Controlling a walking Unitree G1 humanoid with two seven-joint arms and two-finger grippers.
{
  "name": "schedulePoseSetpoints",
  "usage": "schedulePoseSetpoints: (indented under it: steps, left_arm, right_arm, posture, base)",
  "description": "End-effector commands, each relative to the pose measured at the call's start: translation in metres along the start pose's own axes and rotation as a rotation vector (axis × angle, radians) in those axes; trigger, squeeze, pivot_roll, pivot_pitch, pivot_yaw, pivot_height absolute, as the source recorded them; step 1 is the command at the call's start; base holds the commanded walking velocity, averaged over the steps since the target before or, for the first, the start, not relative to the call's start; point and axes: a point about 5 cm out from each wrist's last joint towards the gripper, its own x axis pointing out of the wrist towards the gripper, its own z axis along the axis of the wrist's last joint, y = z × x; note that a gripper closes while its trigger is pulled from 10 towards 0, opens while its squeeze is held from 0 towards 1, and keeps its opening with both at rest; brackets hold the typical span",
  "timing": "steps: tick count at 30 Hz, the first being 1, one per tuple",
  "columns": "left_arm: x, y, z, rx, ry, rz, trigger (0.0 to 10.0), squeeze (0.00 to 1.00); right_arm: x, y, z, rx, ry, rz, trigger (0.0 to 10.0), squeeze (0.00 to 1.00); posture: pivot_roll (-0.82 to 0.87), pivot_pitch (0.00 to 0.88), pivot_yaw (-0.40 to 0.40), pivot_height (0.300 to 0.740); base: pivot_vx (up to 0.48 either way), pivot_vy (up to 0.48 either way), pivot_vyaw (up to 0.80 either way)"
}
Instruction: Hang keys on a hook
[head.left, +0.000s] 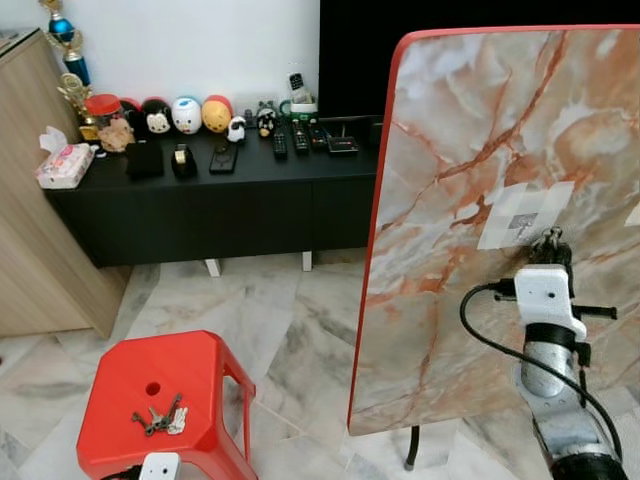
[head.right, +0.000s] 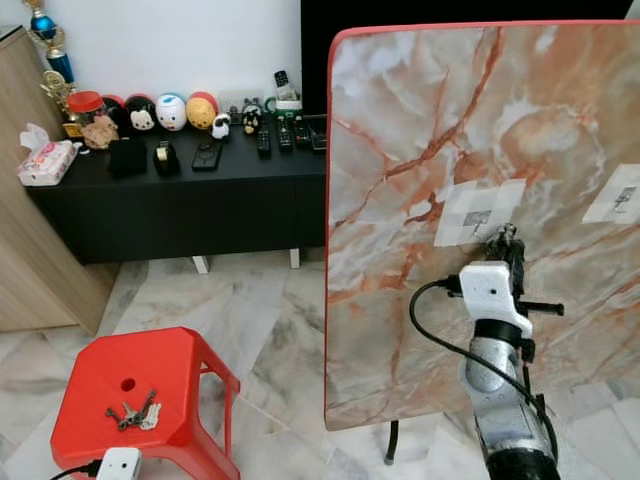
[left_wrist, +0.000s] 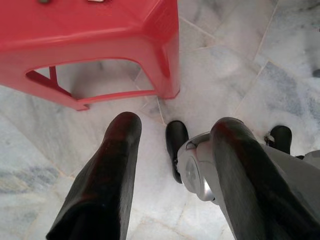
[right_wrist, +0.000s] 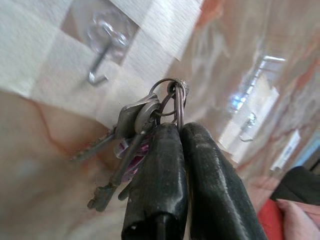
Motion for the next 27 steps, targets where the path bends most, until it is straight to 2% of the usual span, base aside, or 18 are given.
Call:
schedulePoseSetpoints:
  steps: [1,10,12,16,20,27]
  left_arm:
    - [-0.002,0.0,-0.007,0.011,0.03,-0.003,10.0,0.0]
    - [-0.001,0.0,-0.006,0.015,0.027,-0.006,10.0,0.0]
    - [-0.001,0.0,-0.004,0.016,0.025,-0.008,10.0,0.0]
    - [0.0,-0.001,-0.004,0.016,0.024,-0.01,10.0,0.0]
    - [0.0,-0.001,-0.004,0.011,0.022,-0.008,10.0,0.0]
    - [0.0,-0.001,-0.004,0.007,0.023,-0.006,10.0,0.0]
  right_arm:
    - [0.0,-0.007,0.004,-0.015,-0.017,-0.028,10.0,0.0]
    - [-0.014,-0.017,0.002,-0.032,0.002,0.004,10.0,0.0]
    - [-0.013,-0.021,0.008,-0.124,-0.067,0.01,10.0,0.0]
    - [-0.01,-0.015,0.015,-0.157,-0.115,0.044,10.0,0.0]
    - [-0.006,-0.013,0.02,-0.144,-0.11,0.044,10.0,0.0]
    - [-0.01,-0.009,0.022,-0.157,-0.113,0.055,10.0,0.0]
  posture:
    - [0.06,0.0,-0.041,0.74]
    - [0.05,0.0,-0.039,0.74]
    - [0.04,0.0,-0.038,0.74]
    - [0.05,0.0,-0.043,0.74]
    - [0.05,0.0,-0.046,0.74]
    - [0.05,0.0,-0.048,0.74]
  base:
    - [0.0,0.0,0.0]
    - [0.0,0.0,0.0]
    - [0.0,0.0,0.0]
    - [0.0,0.0,0.0]
    - [0.0,0.0,0.0]
    - [0.0,0.0,0.0]
